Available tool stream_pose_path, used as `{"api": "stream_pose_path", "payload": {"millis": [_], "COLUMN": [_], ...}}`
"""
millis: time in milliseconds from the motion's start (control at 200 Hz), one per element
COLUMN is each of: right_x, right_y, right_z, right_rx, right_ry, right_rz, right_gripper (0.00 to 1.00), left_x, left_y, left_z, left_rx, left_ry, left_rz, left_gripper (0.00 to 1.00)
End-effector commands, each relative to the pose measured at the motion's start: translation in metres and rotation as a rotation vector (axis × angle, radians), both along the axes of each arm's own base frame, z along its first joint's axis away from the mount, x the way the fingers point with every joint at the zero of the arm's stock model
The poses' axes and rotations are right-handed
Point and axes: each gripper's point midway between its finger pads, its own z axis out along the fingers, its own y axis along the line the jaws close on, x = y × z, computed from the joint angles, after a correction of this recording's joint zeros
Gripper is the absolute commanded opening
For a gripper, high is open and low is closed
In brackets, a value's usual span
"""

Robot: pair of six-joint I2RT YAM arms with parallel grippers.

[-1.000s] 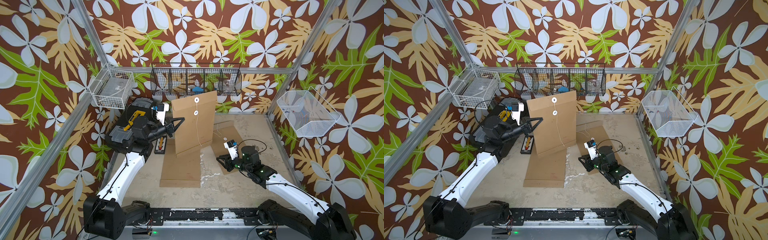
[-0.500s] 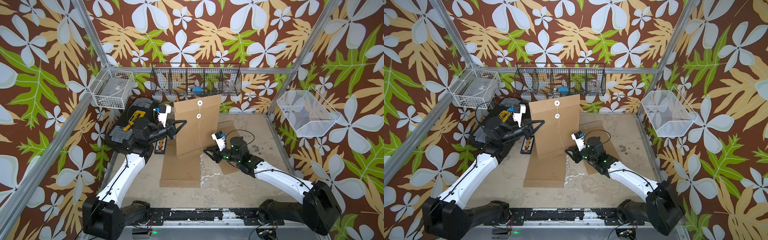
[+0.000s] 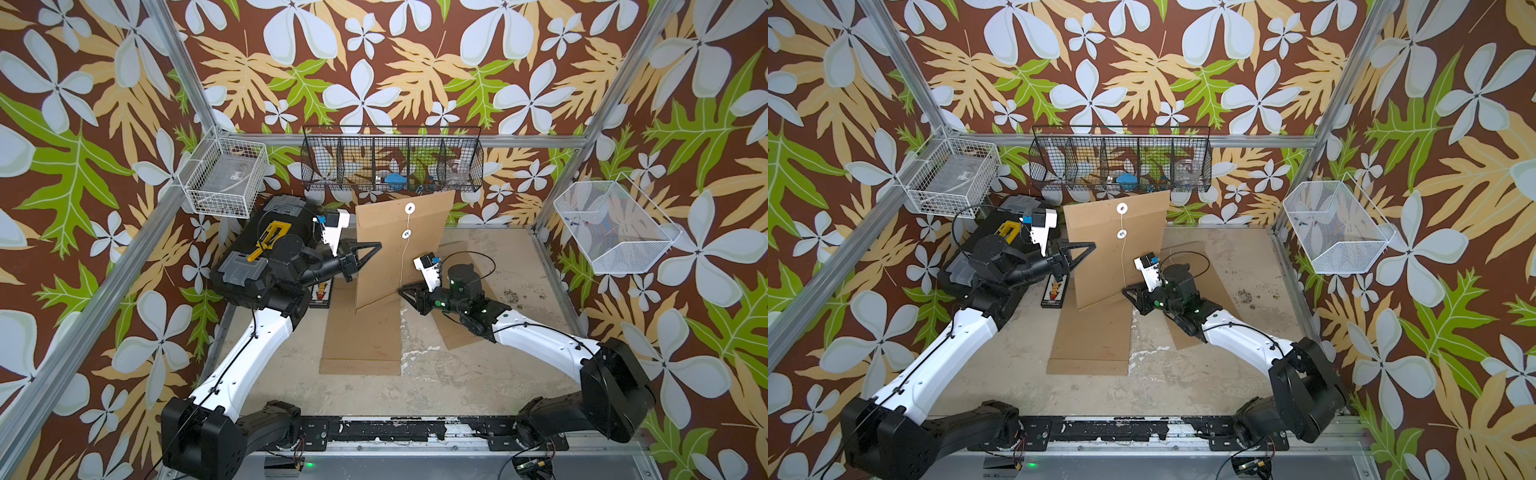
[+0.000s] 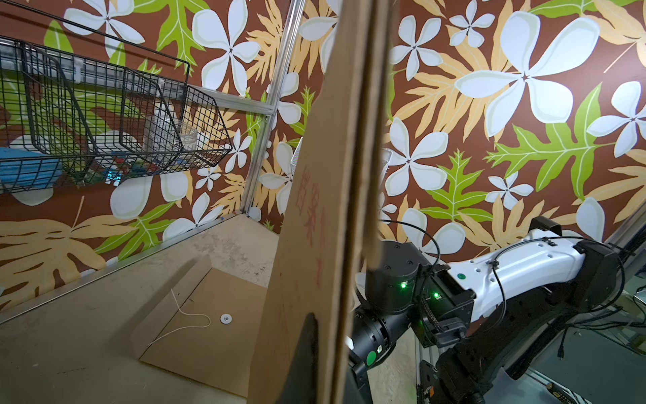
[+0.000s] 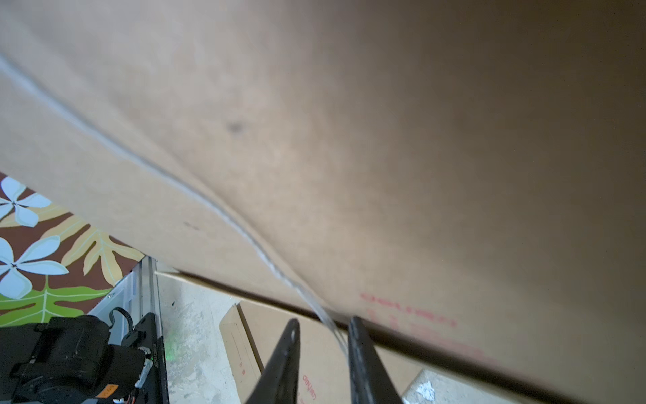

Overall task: Close the mouth of the file bag
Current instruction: Close the file bag.

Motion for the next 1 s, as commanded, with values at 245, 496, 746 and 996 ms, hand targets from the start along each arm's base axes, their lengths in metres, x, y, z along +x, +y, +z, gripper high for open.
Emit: {"api": "stream_pose_path", "payload": {"millis": [245, 496, 746, 996], "right_x": [0.0037, 0.0091, 0.0105, 0.0076], "right_y": [0.004, 0.0069, 0.007, 0.0034], "right_z": [0.0084, 0.009, 0.0092, 0.0111], "right_rx": [0.077, 0.094, 0.114, 0.116], "right_ry": [-0.02, -0.027, -0.017, -0.024], "right_rz": [-0.023, -0.108, -0.122, -0.126], "right_gripper": [0.26, 0.26, 0.17, 0.06], "left_x": [-0.001, -0.0022, -0.0034, -0.0016], "left_y": [-0.0001, -0.0024, -0.003, -0.0023], "left_z": [0.0091, 0.0082, 0.0081, 0.0069], "left_rx": [-0.018, -0.02, -0.02, -0.02], "left_ry": [-0.014, -0.01, -0.012, -0.006], "left_rz": [0.007, 0.007, 0.007, 0.018], "left_gripper": [0.0, 0.0, 0.0, 0.0]}}
